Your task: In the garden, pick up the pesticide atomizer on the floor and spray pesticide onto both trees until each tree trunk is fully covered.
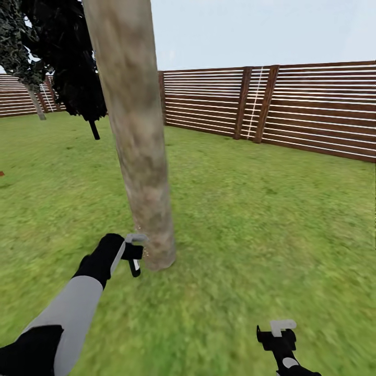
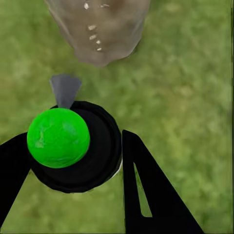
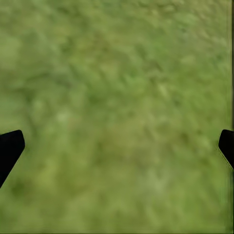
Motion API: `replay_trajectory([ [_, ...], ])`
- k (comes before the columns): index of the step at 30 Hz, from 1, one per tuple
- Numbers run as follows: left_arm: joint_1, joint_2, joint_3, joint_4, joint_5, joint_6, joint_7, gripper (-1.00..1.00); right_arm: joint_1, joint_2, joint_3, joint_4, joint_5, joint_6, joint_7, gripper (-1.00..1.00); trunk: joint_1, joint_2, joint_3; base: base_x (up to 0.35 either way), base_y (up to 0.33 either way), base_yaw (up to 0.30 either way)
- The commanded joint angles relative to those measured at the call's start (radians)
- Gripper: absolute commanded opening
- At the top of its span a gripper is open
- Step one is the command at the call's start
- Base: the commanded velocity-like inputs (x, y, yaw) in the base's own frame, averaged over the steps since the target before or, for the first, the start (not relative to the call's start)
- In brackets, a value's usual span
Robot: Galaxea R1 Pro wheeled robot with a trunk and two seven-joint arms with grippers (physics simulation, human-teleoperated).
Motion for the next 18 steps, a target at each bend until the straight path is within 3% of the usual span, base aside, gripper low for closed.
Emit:
replay_trajectory([
  [1,0.0,-0.002,0.007,-0.007,-0.013,0.005,-0.009,-1.0,0.0,0.0,0.009,0.0,-0.01,-0.002,-0.001,1.0,0.0,0.0,-0.001,0.0,-0.268,0.0],
  [10,0.001,0.001,0.007,-0.02,-0.013,0.007,-0.008,-1.0,0.0,0.0,0.009,0.0,-0.01,-0.002,-0.001,1.0,0.0,0.0,-0.001,0.0,-0.27,0.003],
  [15,0.001,-0.012,0.008,-0.02,-0.012,0.003,-0.007,-1.0,0.0,0.0,0.009,0.0,-0.009,-0.002,-0.001,1.0,0.0,0.0,-0.001,0.109,-0.242,0.186],
  [17,0.002,-0.005,0.009,-0.022,-0.013,0.003,-0.007,-1.0,0.0,0.0,0.009,0.0,-0.01,-0.002,-0.001,1.0,0.0,0.0,-0.001,0.265,-0.154,0.049],
  [18,0.006,0.018,0.009,-0.052,-0.016,0.005,-0.005,-1.0,0.0,0.0,0.009,0.0,-0.009,-0.002,-0.001,1.0,0.0,0.0,-0.001,0.28,-0.142,0.009],
])
